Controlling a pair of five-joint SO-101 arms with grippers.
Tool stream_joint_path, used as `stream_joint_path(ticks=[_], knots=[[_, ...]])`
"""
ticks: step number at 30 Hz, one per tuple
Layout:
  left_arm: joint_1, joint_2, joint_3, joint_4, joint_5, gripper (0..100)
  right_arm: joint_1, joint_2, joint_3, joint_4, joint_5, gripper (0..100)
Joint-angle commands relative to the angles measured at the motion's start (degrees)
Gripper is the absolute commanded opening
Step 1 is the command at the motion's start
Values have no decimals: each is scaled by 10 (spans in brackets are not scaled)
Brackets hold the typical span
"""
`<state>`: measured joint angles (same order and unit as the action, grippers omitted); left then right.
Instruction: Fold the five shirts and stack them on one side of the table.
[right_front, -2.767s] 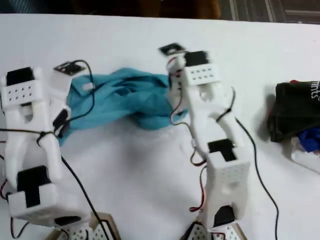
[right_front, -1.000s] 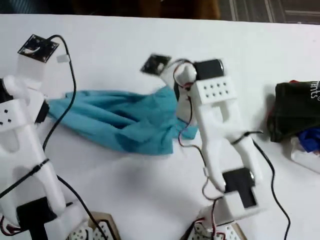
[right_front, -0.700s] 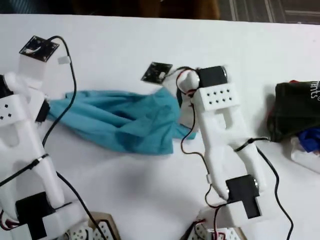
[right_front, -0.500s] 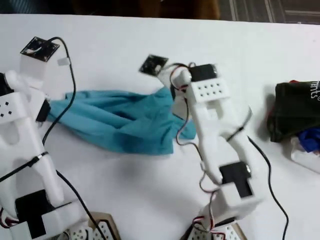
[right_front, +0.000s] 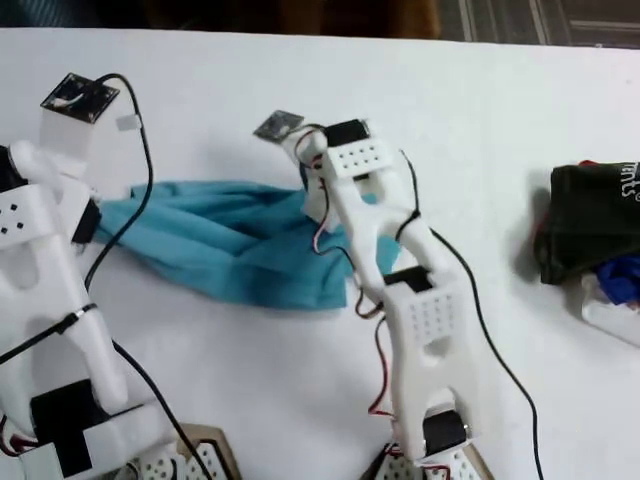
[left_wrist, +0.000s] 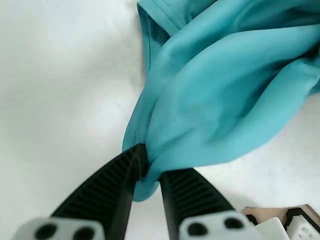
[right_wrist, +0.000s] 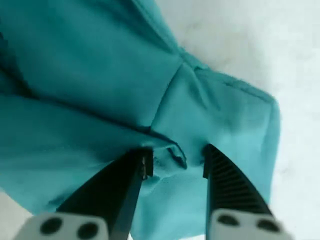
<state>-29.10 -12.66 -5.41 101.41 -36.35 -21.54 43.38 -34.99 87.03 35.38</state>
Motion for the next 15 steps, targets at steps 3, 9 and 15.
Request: stream_joint_path(ticks=[3, 9, 15], knots=[[-4, -3, -16, 9, 6, 27, 15, 60, -125, 60, -4, 104], [-4, -3, -16, 9, 6, 27, 30, 88, -221, 91, -5, 13], [-5, -8, -22, 9, 7, 27, 41, 88, -299, 144, -5, 18]])
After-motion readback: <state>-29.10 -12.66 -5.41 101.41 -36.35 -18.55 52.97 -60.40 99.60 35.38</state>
